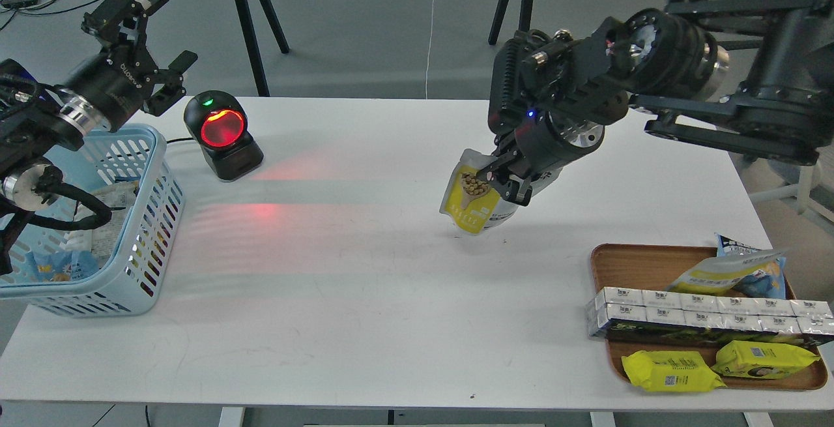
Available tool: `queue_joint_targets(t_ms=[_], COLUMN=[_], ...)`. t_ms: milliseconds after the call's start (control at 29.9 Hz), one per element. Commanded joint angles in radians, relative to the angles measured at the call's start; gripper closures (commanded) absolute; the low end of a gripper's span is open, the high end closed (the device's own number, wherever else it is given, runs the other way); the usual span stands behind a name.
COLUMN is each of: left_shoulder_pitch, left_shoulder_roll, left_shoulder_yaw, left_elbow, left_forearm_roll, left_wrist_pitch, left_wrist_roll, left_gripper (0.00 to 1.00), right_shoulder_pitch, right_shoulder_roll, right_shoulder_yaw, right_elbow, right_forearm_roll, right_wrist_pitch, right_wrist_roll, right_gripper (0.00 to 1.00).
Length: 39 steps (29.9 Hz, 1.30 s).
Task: Scan snack and place in basket
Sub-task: 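Carry the bag toward the table center and lower it, then open the right gripper, release the bag, and raise the arm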
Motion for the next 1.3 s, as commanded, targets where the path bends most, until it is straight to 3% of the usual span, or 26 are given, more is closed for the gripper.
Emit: queue_joint_targets(t_ms=[0,635,768,969,1102,1169,1269], left_shoulder_pitch=[-0.002,0.002,0.004,0.004,0.004,0.004,0.004], left_shoulder_roll=[0.0,-0.003,-0.001,0.0,-0.001,-0.001,-0.003], left_shoulder_yaw=[0.0,0.0,0.0,0.0,0.002,0.0,0.0], left_elbow=[0.0,0.0,0.0,0.0,0.0,0.0,-0.002], left_forearm_roll=[0.0,0.0,-0.001,0.0,0.0,0.0,-0.002], left_wrist_pitch=[0.0,0.0,0.0,0.0,0.0,0.0,0.0], left_wrist_roll=[0.0,0.0,0.0,0.0,0.0,0.0,0.0], left_gripper=[0.0,0.0,0.0,0.0,0.0,0.0,0.0], right_shoulder_pitch=[-0.003,-0.055,-0.055,-0.054,-0.046,-0.041,-0.026], right_shoulder_roll=[0.089,0.311,0.333,0.345,0.35,0.347,0.341], right_shoulder_yaw=[0.001,-0.018,-0.016,-0.013,-0.015,-0.002,0.03], right_elbow=[-0.022,-0.103,-0.127,-0.14,-0.14,-0.15,-0.187], right_forearm_roll=[0.0,-0.008,0.0,0.043,0.092,0.101,0.172], right_wrist_pitch=[0.0,0.0,0.0,0.0,0.0,0.0,0.0], right_wrist_roll=[0.0,0.0,0.0,0.0,0.0,0.0,0.0], right_gripper=[1.0,0.97,0.68,0.35,0.2,0.04,0.02])
